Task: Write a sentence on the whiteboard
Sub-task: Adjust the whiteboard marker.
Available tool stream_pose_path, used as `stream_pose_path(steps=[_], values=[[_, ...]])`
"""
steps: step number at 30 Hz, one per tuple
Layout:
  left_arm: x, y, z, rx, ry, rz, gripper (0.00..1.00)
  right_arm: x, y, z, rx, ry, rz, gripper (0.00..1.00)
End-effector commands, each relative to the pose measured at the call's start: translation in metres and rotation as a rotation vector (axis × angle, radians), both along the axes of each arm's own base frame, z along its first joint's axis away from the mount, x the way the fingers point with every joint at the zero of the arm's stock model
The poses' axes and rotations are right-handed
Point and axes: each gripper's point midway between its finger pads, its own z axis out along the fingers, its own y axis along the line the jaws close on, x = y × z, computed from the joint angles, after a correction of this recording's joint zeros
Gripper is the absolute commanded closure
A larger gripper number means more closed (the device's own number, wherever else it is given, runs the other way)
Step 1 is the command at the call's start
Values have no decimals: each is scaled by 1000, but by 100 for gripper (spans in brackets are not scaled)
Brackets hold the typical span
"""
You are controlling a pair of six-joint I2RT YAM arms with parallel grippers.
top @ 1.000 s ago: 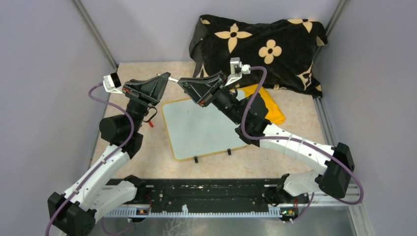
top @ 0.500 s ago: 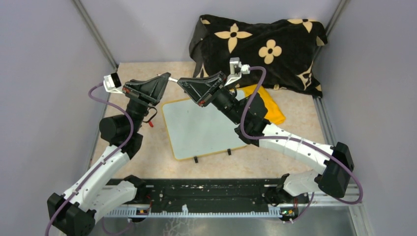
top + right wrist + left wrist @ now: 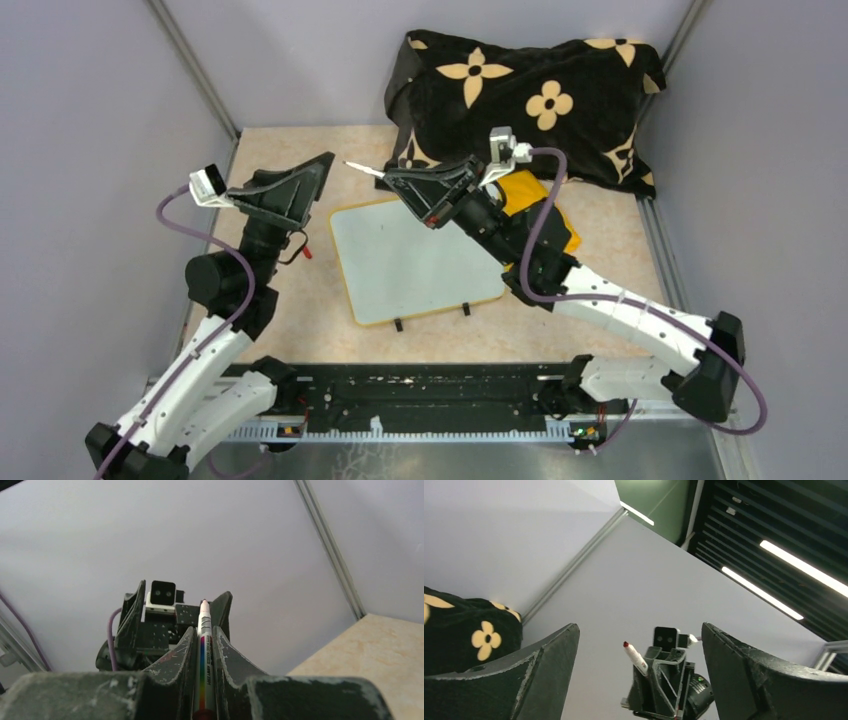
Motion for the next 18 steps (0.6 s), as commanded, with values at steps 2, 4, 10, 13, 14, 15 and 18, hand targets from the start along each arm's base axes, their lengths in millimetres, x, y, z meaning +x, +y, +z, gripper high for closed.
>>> stream_pose_path(steps=[2,4,10,13,14,15,18], values=[[-2,20,-7,105,-32,206,2,-9,-42,-1,-108,-47,-122,100],[-2,27,-11,195,-36,295,1,-8,-55,-23,-207,-19,-174,100],[4,37,-42,533,-54,494,1,-15,-100,-69,-431,0,-282,100],[13,47,-76,695,9,568,1,-19,-119,-93,-517,14,-320,100],[15,53,-87,727,41,598,1,-20,-125,-102,-541,20,-330,100],[18,59,-100,762,86,618,1,-23,-130,-105,-551,19,-334,100],[22,71,-139,876,198,642,1,-29,-138,-122,-596,19,-326,100]])
